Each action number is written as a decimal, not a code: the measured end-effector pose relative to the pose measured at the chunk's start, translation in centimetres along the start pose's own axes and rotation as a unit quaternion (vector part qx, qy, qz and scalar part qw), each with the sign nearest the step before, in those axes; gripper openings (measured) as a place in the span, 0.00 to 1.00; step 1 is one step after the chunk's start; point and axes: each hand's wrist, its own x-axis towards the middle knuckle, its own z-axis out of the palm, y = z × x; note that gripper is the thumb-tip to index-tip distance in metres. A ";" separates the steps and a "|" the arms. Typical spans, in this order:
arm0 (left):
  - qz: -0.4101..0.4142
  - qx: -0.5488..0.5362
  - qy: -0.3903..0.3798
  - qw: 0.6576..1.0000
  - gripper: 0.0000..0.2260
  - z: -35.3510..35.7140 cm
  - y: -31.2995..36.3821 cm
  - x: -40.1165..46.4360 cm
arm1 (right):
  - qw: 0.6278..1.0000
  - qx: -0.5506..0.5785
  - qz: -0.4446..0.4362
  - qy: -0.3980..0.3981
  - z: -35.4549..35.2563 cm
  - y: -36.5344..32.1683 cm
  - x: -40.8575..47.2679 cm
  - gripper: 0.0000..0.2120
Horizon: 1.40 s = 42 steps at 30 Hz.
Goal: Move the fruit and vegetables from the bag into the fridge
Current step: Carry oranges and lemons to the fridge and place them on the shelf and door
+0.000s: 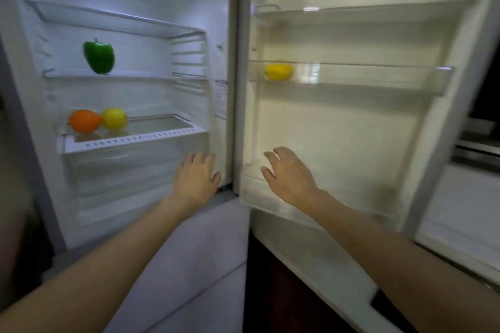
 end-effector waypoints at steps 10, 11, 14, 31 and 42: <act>0.190 -0.104 -0.056 0.975 0.22 1.2 21.7 -9.7 | 0.975 -0.080 0.207 -0.027 -10.8 9.9 -23.0 0.19; 0.208 -0.116 -0.063 0.969 0.22 1.4 23.8 -10.8 | 0.970 -0.096 0.223 -0.033 -12.0 10.7 -25.3 0.20; 0.257 -0.155 -0.092 0.950 0.21 1.6 30.0 -13.8 | 0.952 -0.123 0.278 -0.032 -15.7 13.1 -31.3 0.21; 0.528 -0.268 -0.127 0.796 0.21 3.1 64.8 -23.4 | 0.785 -0.213 0.582 -0.013 -28.6 28.0 -57.9 0.21; 0.668 -0.299 -0.195 0.654 0.22 6.5 81.7 -34.6 | 0.635 -0.230 0.737 0.004 -30.9 29.5 -73.9 0.22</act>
